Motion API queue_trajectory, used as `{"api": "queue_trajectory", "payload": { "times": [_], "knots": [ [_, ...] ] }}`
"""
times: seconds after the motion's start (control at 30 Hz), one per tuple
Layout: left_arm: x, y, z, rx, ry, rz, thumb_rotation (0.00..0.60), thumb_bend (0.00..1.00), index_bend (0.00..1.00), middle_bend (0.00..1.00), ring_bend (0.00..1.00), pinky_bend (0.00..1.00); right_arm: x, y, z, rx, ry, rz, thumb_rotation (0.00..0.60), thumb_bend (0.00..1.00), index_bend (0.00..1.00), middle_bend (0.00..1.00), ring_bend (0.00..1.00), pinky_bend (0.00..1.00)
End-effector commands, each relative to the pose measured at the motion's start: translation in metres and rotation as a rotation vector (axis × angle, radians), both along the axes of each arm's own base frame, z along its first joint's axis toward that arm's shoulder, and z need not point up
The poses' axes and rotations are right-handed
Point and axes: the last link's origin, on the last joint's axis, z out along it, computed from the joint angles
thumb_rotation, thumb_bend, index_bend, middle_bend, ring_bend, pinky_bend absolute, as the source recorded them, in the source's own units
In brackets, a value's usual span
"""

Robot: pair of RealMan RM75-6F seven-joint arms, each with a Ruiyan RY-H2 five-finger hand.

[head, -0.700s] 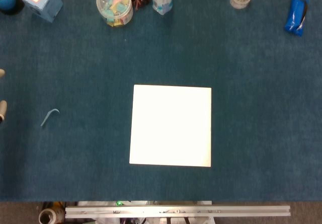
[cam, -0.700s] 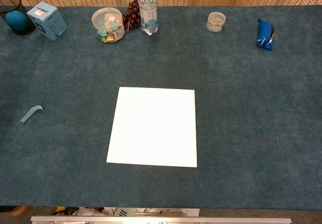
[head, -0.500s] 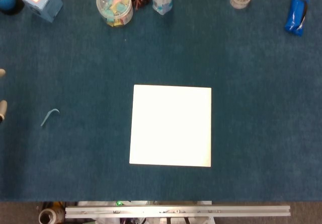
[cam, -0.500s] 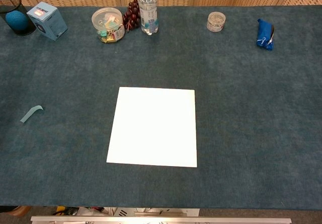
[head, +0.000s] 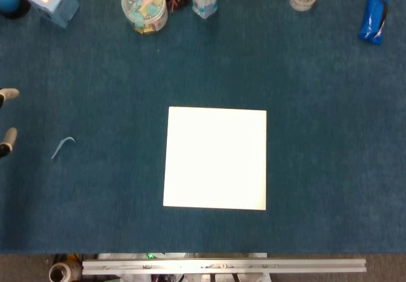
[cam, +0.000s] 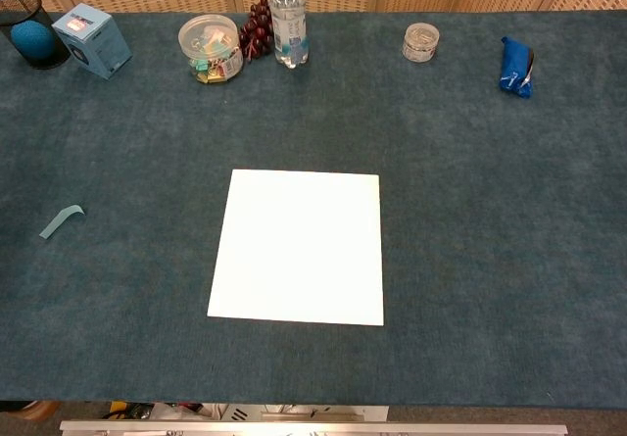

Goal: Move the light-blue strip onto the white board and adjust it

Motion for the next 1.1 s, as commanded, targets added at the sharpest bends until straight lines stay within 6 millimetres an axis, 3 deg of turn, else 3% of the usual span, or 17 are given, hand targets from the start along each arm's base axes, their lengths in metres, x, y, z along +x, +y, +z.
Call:
{"api": "queue_trajectory", "payload": {
  "times": [0.03, 0.2, 0.33, 0.43, 0.57, 0.73, 0.8, 0.83, 0.93, 1.1],
  "knots": [
    [0.001, 0.005, -0.002, -0.02, -0.015, 0.022, 0.6, 0.32, 0.27, 0.39, 0.41, 0.41, 0.002, -0.002, 0.0, 0.003, 0.0, 0.003, 0.6, 0.09, 0.45, 0.63, 0.57, 0.57],
    [-0.001, 0.01, -0.009, -0.048, -0.002, 0.069, 0.6, 0.32, 0.29, 0.55, 0.59, 0.62, 0.002, -0.003, -0.003, 0.017, 0.001, -0.001, 0.6, 0.09, 0.45, 0.63, 0.57, 0.57],
    [-0.002, 0.012, -0.02, -0.096, 0.01, 0.094, 0.6, 0.32, 0.3, 0.74, 0.78, 0.84, 0.0, -0.003, -0.004, 0.024, 0.002, -0.008, 0.6, 0.09, 0.45, 0.63, 0.57, 0.57],
    [-0.002, 0.013, -0.031, -0.132, 0.018, 0.11, 0.6, 0.31, 0.31, 0.84, 0.88, 0.93, -0.002, -0.002, -0.006, 0.032, 0.003, -0.017, 0.6, 0.09, 0.45, 0.63, 0.57, 0.57],
    [0.0, 0.014, -0.044, -0.159, 0.029, 0.116, 0.6, 0.31, 0.32, 0.93, 0.96, 0.99, -0.004, -0.002, -0.007, 0.038, 0.006, -0.028, 0.6, 0.09, 0.45, 0.63, 0.57, 0.57],
    [0.002, 0.013, -0.058, -0.184, 0.061, 0.135, 0.599, 0.31, 0.34, 0.99, 1.0, 1.0, -0.008, -0.001, -0.008, 0.046, 0.008, -0.043, 0.6, 0.09, 0.45, 0.63, 0.57, 0.57],
    [0.002, 0.012, -0.064, -0.196, 0.059, 0.148, 0.546, 0.3, 0.34, 1.0, 1.0, 1.0, -0.01, -0.001, -0.009, 0.051, 0.009, -0.051, 0.6, 0.09, 0.45, 0.63, 0.57, 0.57],
    [0.002, 0.012, -0.067, -0.198, 0.06, 0.151, 0.481, 0.29, 0.35, 1.0, 1.0, 1.0, -0.011, -0.001, -0.01, 0.054, 0.009, -0.055, 0.6, 0.09, 0.45, 0.63, 0.57, 0.57],
    [-0.001, 0.012, -0.073, -0.188, 0.082, 0.168, 0.369, 0.26, 0.39, 1.0, 1.0, 1.0, -0.013, -0.001, -0.012, 0.062, 0.01, -0.063, 0.6, 0.09, 0.45, 0.63, 0.57, 0.57],
    [-0.003, 0.009, -0.082, -0.213, 0.093, 0.194, 0.319, 0.25, 0.43, 1.0, 1.0, 1.0, -0.018, -0.003, -0.015, 0.076, 0.013, -0.081, 0.6, 0.09, 0.45, 0.63, 0.57, 0.57]
  ]
}}
